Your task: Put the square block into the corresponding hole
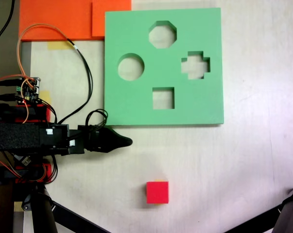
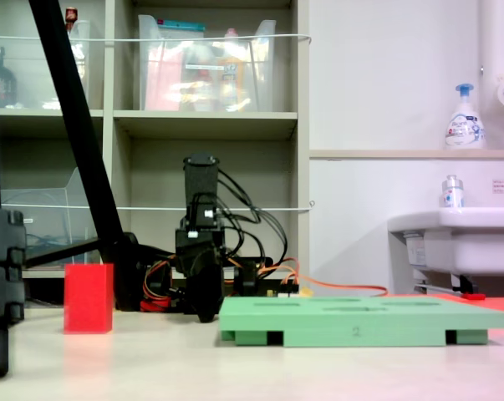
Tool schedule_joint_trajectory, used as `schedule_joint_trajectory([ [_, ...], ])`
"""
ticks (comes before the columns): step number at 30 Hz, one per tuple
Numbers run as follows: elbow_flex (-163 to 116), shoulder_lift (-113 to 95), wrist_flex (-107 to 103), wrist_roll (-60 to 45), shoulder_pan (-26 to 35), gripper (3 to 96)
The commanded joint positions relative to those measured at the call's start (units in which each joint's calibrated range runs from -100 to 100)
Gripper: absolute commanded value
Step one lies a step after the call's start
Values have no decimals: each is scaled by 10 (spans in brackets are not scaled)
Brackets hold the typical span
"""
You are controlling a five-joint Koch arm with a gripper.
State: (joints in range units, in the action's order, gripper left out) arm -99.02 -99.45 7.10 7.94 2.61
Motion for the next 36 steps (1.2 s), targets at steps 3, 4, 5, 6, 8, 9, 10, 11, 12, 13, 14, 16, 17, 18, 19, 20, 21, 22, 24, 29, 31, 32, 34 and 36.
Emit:
schedule_joint_trajectory([
  [3,-10,-5,-63,-5,0,493],
  [4,-10,-5,-63,-5,0,493],
  [5,-10,-5,-63,-5,0,493],
  [6,-10,-5,-63,-5,0,493],
  [8,-10,-5,-63,-5,0,493],
  [9,-10,-5,-63,-5,0,493],
  [10,-10,-5,-63,-5,0,493],
  [11,-10,-5,-63,-5,0,493],
  [12,-10,-5,-63,-5,0,493],
  [13,-10,-5,-63,-5,0,493],
  [14,-10,-5,-64,-5,0,493],
  [16,-10,-5,-63,-5,0,489],
  [17,-10,-5,-63,-5,1,489],
  [18,-10,-5,-63,-5,9,489],
  [19,-10,-5,-63,-5,13,489],
  [20,-10,-5,-63,-5,13,489],
  [21,-10,-5,-63,-5,13,490],
  [22,-10,-5,-63,-5,13,490],
  [24,-10,-5,-63,-5,13,490],
  [29,-10,-5,-52,64,4,494],
  [31,-10,-5,-31,143,-7,494],
  [32,-10,-5,-26,170,-19,491],
  [34,-10,-5,-38,208,-40,468],
  [36,14,-5,-99,226,-60,458],
])
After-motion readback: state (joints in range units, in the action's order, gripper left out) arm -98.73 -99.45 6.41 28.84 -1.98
